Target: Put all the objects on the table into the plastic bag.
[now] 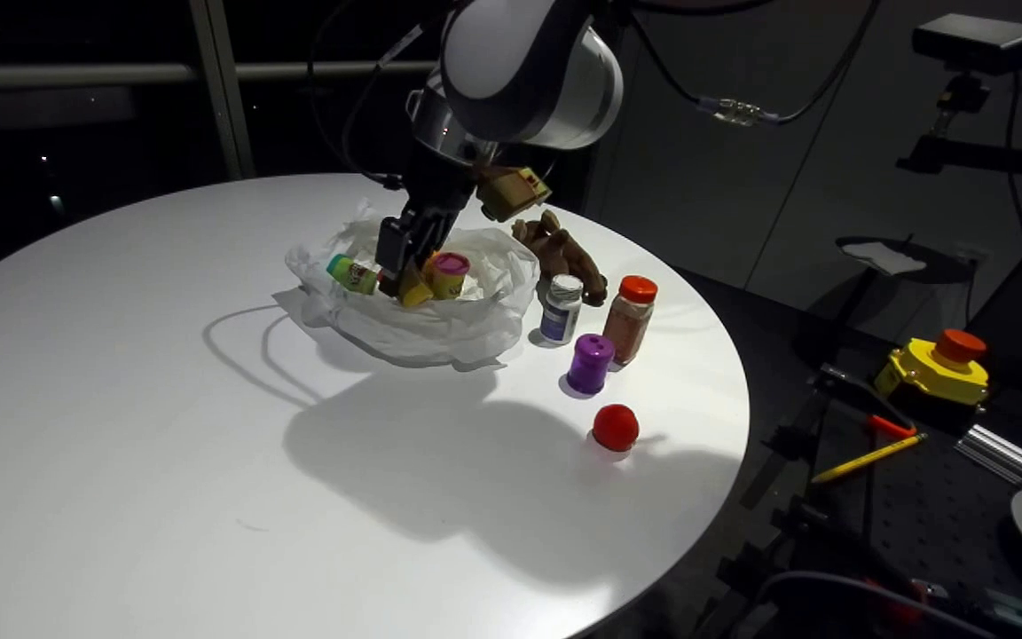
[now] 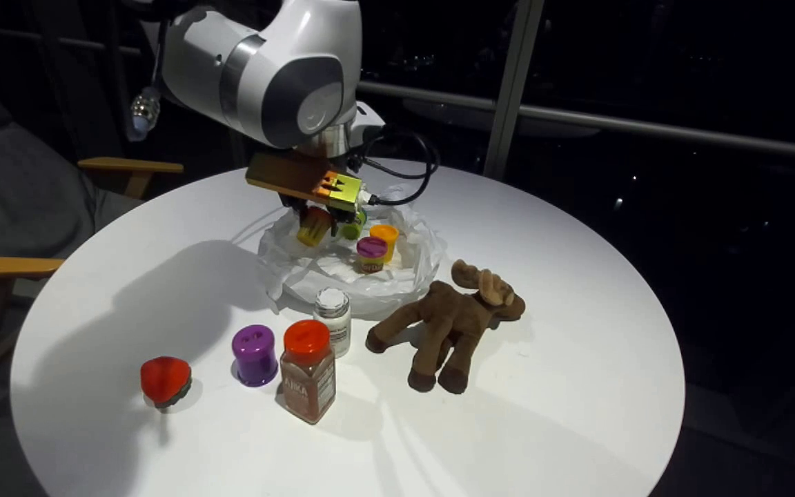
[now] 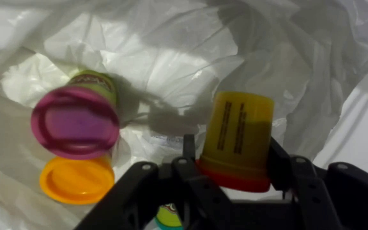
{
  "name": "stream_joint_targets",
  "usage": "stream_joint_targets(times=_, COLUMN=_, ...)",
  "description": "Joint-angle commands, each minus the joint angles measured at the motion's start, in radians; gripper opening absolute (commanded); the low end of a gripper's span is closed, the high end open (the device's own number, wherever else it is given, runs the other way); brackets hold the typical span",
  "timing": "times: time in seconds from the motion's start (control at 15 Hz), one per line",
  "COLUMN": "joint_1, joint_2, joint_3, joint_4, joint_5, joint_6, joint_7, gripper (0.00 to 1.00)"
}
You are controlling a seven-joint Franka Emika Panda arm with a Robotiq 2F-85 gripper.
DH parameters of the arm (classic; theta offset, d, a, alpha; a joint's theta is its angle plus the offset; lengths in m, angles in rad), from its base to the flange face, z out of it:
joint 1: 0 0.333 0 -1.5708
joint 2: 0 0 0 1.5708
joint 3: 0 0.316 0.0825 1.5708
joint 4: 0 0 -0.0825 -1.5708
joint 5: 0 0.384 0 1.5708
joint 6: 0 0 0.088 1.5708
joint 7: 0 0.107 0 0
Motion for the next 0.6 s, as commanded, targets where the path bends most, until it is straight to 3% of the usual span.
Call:
stream_joint_targets(times=0.0, joint_1=-0.024, joint_2=0.062, joint_3=0.049, joint_4=0.059, joint_5=0.007, joint_6=0.075, joint_7=-0.043, gripper=0.27)
stream_joint_targets(times=0.53, joint_1=0.001, joint_2=0.141, joint_3=0.02, joint_4=0.107, joint_5=-0.119, joint_6=0.228, joint_7=-0.06, gripper=0.27)
